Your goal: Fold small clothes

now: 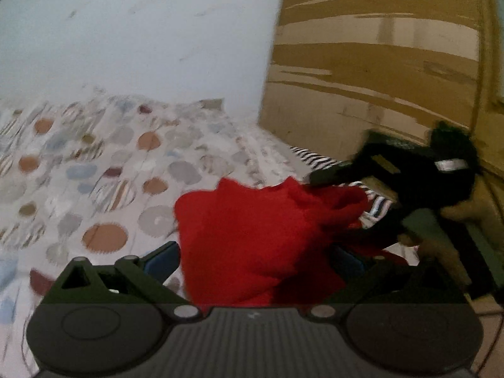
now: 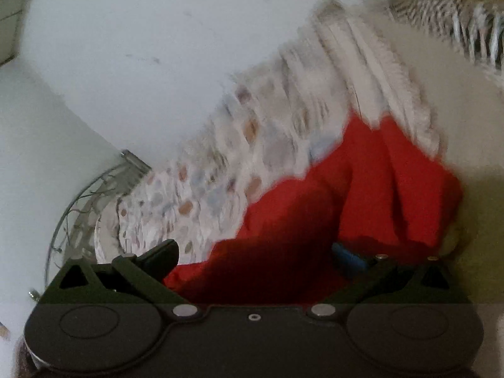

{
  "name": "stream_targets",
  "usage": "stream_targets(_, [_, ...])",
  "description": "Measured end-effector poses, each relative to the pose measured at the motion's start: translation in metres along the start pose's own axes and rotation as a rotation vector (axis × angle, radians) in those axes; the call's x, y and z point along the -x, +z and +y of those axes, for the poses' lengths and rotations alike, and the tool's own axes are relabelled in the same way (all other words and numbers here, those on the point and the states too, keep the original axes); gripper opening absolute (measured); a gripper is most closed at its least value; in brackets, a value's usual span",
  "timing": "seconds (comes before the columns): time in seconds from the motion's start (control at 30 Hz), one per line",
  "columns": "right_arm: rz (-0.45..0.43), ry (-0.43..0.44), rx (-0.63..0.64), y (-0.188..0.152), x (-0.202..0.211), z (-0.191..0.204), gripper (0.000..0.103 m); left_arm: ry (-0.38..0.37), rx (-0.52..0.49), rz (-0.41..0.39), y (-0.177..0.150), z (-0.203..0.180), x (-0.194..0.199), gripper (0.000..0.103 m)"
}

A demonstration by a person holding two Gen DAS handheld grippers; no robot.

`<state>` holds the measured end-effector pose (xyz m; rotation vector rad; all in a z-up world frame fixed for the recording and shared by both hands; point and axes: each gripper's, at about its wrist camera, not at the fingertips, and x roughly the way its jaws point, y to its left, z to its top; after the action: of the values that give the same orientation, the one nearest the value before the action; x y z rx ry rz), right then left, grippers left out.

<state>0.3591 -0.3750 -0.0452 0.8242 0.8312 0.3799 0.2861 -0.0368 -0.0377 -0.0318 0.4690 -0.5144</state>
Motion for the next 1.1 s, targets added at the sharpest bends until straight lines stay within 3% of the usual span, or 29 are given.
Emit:
stream_targets(0.07, [0.049,0.012,-0.064,0.001,-0.012,-0.007,0.103,-0.021,-0.034,-0.003,0.001,-0.005,-0.001,0.095])
stream_targets(0.13, [0.037,0.023,-0.077,0.0,-0.014,-0.008,0.102,-0.02,-0.063,-0.006,0.0,-0.009,-0.003,0.088])
stream_targets(0.23, [0.002,0.01,-0.081,0.001,-0.014,-0.007,0.088,-0.023,-0.084,-0.014,0.003,-0.013,-0.002,0.08])
stream_targets(0.33, [-0.016,-0.014,-0.065,0.004,-0.015,-0.008,0.072,-0.034,-0.116,-0.011,0.003,-0.019,-0.002,0.076])
stream_targets(0.5, [-0.055,-0.069,0.068,0.008,-0.022,0.004,0.029,-0.056,-0.161,-0.013,0.001,-0.036,-0.004,0.075])
stream_targets(0.57, [-0.115,-0.043,0.133,0.01,-0.016,0.008,0.014,-0.075,-0.16,-0.018,0.002,-0.043,-0.006,0.075])
stream_targets(0.7, [-0.22,-0.014,0.245,0.019,0.01,0.017,0.013,-0.142,-0.167,-0.023,0.006,-0.06,-0.013,0.072])
stream_targets(0.83, [-0.282,-0.05,0.325,0.024,0.037,0.014,0.013,-0.204,-0.229,0.006,0.006,-0.087,-0.028,0.072])
stream_targets(0.97, [-0.297,-0.121,0.29,0.024,0.049,-0.015,0.013,-0.23,-0.291,0.053,0.001,-0.107,-0.041,0.072])
stream_targets(1.1, [-0.25,-0.194,0.2,0.017,0.039,-0.058,0.013,-0.23,-0.319,0.091,-0.005,-0.115,-0.05,0.072])
